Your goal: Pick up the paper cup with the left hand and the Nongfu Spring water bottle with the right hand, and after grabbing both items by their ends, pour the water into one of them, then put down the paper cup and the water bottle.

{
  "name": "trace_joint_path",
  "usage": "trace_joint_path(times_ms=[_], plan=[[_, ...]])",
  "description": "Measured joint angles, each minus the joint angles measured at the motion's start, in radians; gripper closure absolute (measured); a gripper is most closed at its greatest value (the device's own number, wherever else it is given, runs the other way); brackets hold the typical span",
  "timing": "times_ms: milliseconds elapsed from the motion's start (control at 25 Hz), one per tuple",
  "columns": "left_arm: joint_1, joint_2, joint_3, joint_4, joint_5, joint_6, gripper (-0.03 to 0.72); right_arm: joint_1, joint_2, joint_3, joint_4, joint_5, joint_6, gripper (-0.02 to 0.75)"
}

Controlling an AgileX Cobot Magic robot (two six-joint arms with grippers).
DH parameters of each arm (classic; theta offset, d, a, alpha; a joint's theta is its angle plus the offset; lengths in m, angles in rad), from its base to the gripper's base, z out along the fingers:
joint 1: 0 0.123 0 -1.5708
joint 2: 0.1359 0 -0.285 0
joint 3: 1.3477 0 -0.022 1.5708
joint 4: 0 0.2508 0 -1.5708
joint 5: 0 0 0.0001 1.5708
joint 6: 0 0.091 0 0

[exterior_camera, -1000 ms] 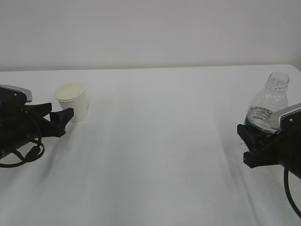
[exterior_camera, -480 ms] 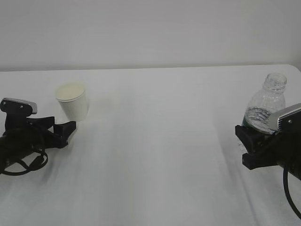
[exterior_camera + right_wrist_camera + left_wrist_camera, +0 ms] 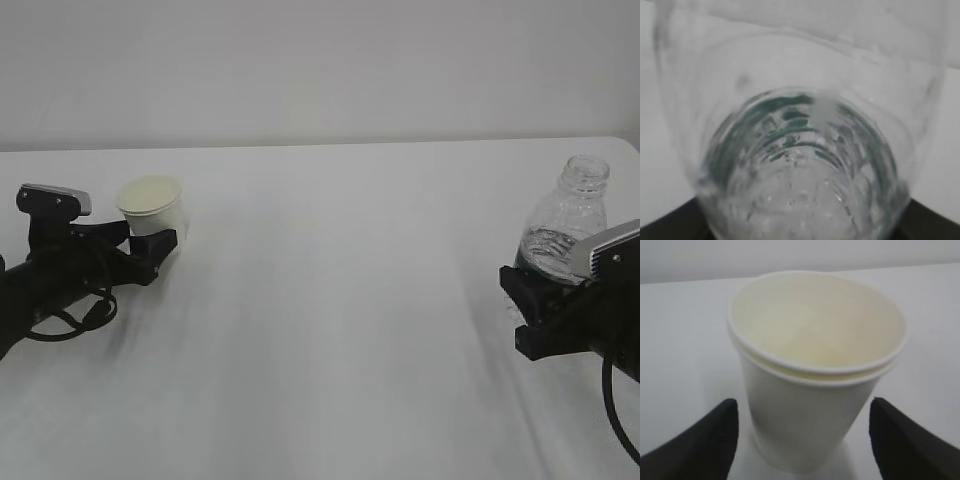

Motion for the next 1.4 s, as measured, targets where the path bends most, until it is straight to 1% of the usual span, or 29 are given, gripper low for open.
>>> trace_joint_path(times_ms=[640,920,1200,1320,1400], plan=[[-0.008,0.040,-0.162,0.017,0.104,-0.032,0.097,0.000,0.000,0.000,0.000,0.000,-0.001,0.317],[-0.008,0.058,-0.189,0.021,0.110,-0.041,0.099,0.000,0.000,0.000,0.000,0.000,-0.001,0.318],[-0.008,0.058,-0.191,0.023,0.100,-0.041,0.179,0.000,0.000,0.000,0.000,0.000,-0.002,0.318],[-0.008,0.058,-0.191,0.028,0.096,-0.041,0.187,0.000,0.000,0.000,0.000,0.000,-0.002,0.318],[-0.008,0.058,-0.191,0.050,0.096,-0.046,0.187,0.000,0.000,0.000,0.000,0.000,-0.002,0.318]])
